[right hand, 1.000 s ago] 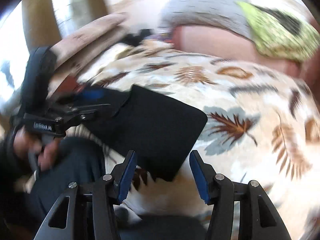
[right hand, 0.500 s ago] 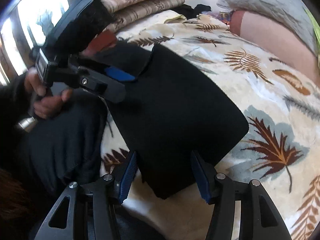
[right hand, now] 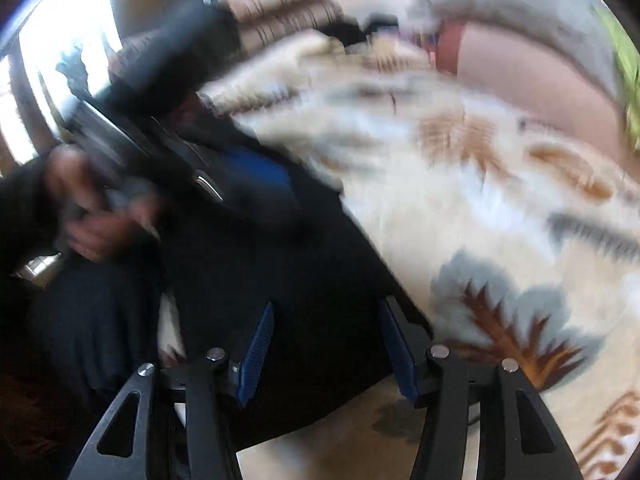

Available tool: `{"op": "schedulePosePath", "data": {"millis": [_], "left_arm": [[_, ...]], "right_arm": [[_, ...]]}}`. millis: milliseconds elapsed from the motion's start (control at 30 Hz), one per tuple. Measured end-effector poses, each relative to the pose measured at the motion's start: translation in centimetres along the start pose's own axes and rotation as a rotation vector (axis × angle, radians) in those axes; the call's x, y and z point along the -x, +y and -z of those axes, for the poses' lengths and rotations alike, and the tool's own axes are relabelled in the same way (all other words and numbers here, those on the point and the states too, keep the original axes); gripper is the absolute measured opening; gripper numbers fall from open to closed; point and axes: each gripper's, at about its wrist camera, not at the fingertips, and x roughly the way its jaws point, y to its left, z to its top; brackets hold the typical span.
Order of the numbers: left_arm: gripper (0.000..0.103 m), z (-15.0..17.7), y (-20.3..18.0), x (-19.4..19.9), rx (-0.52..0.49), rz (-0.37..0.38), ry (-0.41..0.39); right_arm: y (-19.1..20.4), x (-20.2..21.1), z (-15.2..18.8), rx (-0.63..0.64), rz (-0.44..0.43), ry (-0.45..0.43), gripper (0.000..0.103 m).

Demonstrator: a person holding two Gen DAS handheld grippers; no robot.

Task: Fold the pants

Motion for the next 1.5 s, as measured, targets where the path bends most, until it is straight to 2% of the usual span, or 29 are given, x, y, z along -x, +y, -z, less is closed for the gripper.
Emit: {"op": "schedulePosePath", "data": {"millis": [67,133,233,333,433,467,533,600,667,800,867,900,967,1033,1133,1233,1333,1400,1500], "left_arm": [[0.102,0.6,-0.6,-0.1,-0.036,-0.029,-0.005],[0.102,0.9,-0.7,0.0,-0.042,-0.044,-0.013],[0.102,1.1,-0.2,0.6,-0.015,-0.022,-0.029],[0.102,1.3,0.1,1.0,0.006,-0.002,-0.051],[0.102,1.2,0.5,1.3,0.031,0.02,-0.076],[0.102,1.1,0.6,1.1,0.038,0.019,-0.081],[0.102,1.0,0.2,0.8,0.033,0.009,-0.077],[0.102,0.9,-0.4,0.8,0.008,-0.028,-0.07],[0.102,1.4,-0.6,2.5,0.013,-0.029,-0.102],[0.102,4.5,1.0,9.0,0.091,-0.038,-0.255],[0.102,7.2,3.5,12.7,0.168,-0.07,-0.341],[0.102,8.4,4.7,13.9,0.207,-0.085,-0.36],[0.102,11.5,7.8,16.0,0.316,-0.135,-0.389],[0.102,15.1,11.3,17.9,0.458,-0.178,-0.436],[0.102,18.0,14.3,19.0,0.591,-0.166,-0.545],[0.102,18.0,16.2,18.3,0.632,-0.147,-0.603],[0.102,17.4,17.7,17.3,0.695,-0.131,-0.619],[0.102,17.1,18.1,17.8,0.69,-0.139,-0.685],[0.102,16.3,18.7,17.8,0.71,-0.105,-0.721]], "right_arm": [[-0.7,0.1,0.4,-0.07,-0.035,-0.051,0.056],[-0.5,0.3,0.6,-0.063,-0.03,-0.065,0.056],[0.0,0.6,0.4,-0.037,-0.007,-0.06,0.055],[0.8,2.7,-0.2,-0.024,0.029,-0.069,0.055],[3.1,5.1,0.0,0.025,0.0,-0.11,0.055],[3.7,4.8,0.3,0.043,-0.006,-0.086,0.055],[4.2,1.5,1.5,0.066,0.088,0.102,0.056],[4.6,1.8,1.6,0.037,0.106,0.059,0.059],[5.0,2.7,0.8,-0.026,0.127,0.059,0.059],[6.7,5.6,0.2,-0.128,0.057,-0.101,0.059],[6.9,6.2,0.5,-0.216,0.012,-0.176,0.06],[6.8,6.2,0.9,-0.263,0.0,-0.207,0.06],[6.4,5.3,1.6,-0.321,-0.018,-0.215,0.06],[5.4,4.9,1.8,-0.406,0.026,-0.202,0.06],[4.1,5.2,2.5,-0.485,0.038,-0.227,0.06],[3.2,5.4,3.1,-0.532,0.007,-0.248,0.06],[2.4,6.2,4.3,-0.58,-0.006,-0.271,0.06],[2.2,6.5,4.7,-0.602,-0.005,-0.28,0.06],[2.1,6.5,4.7,-0.608,-0.016,-0.278,0.06]]}}
